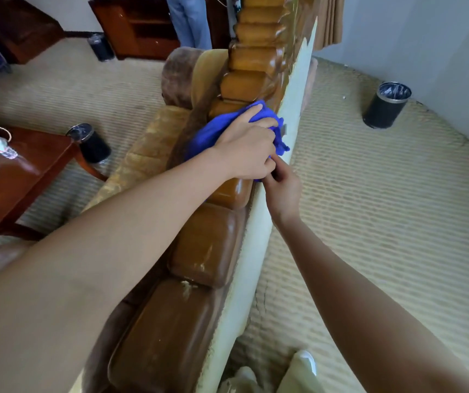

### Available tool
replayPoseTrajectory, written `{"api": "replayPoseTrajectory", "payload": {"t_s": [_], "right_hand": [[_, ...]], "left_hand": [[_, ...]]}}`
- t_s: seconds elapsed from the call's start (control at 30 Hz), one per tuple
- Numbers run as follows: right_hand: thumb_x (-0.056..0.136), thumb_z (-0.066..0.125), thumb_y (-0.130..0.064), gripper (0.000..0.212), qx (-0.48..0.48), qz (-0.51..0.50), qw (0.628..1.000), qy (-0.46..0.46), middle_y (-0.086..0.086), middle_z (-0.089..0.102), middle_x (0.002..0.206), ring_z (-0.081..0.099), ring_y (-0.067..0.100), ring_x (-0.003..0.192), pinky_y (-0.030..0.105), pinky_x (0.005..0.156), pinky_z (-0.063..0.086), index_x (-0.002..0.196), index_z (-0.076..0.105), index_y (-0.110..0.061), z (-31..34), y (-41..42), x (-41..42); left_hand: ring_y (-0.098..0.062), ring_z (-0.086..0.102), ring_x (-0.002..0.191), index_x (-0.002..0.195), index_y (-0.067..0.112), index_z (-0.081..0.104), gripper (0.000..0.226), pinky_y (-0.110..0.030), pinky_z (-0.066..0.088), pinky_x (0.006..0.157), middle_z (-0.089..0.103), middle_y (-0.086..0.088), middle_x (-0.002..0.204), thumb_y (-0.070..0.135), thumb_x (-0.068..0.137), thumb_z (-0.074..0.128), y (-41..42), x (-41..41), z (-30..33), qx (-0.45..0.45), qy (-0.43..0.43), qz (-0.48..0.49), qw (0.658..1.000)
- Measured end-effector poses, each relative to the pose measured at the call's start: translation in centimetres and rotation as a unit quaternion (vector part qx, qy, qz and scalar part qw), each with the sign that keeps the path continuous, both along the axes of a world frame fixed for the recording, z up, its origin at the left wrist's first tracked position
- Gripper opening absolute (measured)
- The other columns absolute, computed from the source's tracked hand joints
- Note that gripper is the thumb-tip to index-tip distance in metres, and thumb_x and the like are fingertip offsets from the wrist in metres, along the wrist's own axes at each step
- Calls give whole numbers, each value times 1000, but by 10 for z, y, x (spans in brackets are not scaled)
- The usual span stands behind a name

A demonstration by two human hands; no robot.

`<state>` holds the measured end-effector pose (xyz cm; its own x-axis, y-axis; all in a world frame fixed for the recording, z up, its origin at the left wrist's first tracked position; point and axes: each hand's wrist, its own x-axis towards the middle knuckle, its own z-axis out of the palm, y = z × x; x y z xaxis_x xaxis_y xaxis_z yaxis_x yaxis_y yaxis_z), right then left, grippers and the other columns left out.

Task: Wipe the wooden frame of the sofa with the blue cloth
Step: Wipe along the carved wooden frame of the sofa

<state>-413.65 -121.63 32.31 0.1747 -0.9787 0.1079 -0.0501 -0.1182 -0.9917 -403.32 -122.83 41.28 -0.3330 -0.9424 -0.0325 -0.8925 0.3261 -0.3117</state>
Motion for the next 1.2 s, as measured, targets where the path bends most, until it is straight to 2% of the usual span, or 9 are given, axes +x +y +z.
{"api": "replayPoseTrajectory", "payload": {"t_s": [0.1, 0.17, 0.37, 0.5, 0.63, 0.83, 0.97, 1.03, 1.2], "right_hand": [[85, 55, -7, 23, 12, 4, 1000, -5, -10, 48, 59, 33, 4, 56, 11, 52, 29, 73, 56, -27, 0, 9, -5], [84, 55, -4, 19, 26, 6, 1000, -6, -9, 53, 63, 39, 1, 56, 8, 55, 33, 78, 60, -21, 1, 17, -8], [81, 56, 4, 35, 48, -4, 999, 8, -12, 47, 53, 44, -4, 51, 7, 54, 35, 64, 49, -26, -10, 56, -14], [81, 53, 3, 23, 82, 24, 996, 22, -12, 59, 68, 50, -7, 58, 6, 59, 38, 77, 60, -19, -30, 88, -23], [83, 58, -4, 17, 110, 51, 992, 35, -12, 65, 82, 58, -11, 72, 6, 69, 43, 89, 65, -18, -52, 121, -29], [83, 62, -8, 11, 143, 86, 985, 43, -14, 66, 77, 61, -6, 74, 8, 68, 45, 84, 63, -20, -64, 160, -38], [83, 63, -13, 8, 174, 92, 980, 35, -8, 69, 84, 64, 3, 80, 22, 74, 54, 83, 64, -20, -70, 186, -40], [83, 62, -12, 8, 174, 97, 979, 37, -8, 69, 86, 64, 4, 81, 20, 74, 53, 88, 65, -17, -68, 190, -41], [81, 59, -9, 11, 172, 97, 979, 57, -4, 69, 84, 64, 10, 82, 27, 76, 54, 85, 66, -17, -61, 188, -40]], "left_hand": [[-13, 48, 110, 71, 18, 66, 47, -37, 5, 117, 64, 6, 81, 35, 82, 24, 6, -4, -1, 3, -50, -15, 999], [-16, 53, 99, 71, 17, 66, 47, -37, 9, 117, 64, 1, 79, 35, 85, 25, 11, -8, -4, 8, -85, -16, 996], [-22, 54, 88, 86, 16, 72, 48, -38, 19, 112, 67, -3, 82, 32, 91, 27, 46, -22, -23, 20, -131, -49, 990], [-22, 50, 86, 87, 15, 72, 51, -36, 12, 110, 66, -3, 81, 32, 90, 24, 85, -23, -45, 26, -112, -79, 990], [-21, 49, 76, 69, 18, 70, 55, -35, 12, 110, 59, -1, 65, 33, 83, 18, 122, -17, -67, 19, -78, -94, 992], [-19, 47, 64, 53, 16, 63, 48, -32, 25, 101, 52, 1, 54, 32, 79, 25, 159, -16, -76, 44, -6, -101, 994], [-17, 48, 69, 55, 14, 60, 47, -27, 20, 107, 53, 2, 59, 34, 77, 23, 180, -15, -79, 79, 62, -80, 992], [-16, 47, 70, 57, 13, 60, 48, -25, 17, 108, 55, 2, 61, 35, 76, 21, 182, -14, -77, 88, 87, -73, 990], [-13, 46, 73, 59, 15, 56, 43, -28, 18, 113, 54, 4, 66, 35, 77, 22, 184, -10, -76, 97, 83, -82, 988]]}}
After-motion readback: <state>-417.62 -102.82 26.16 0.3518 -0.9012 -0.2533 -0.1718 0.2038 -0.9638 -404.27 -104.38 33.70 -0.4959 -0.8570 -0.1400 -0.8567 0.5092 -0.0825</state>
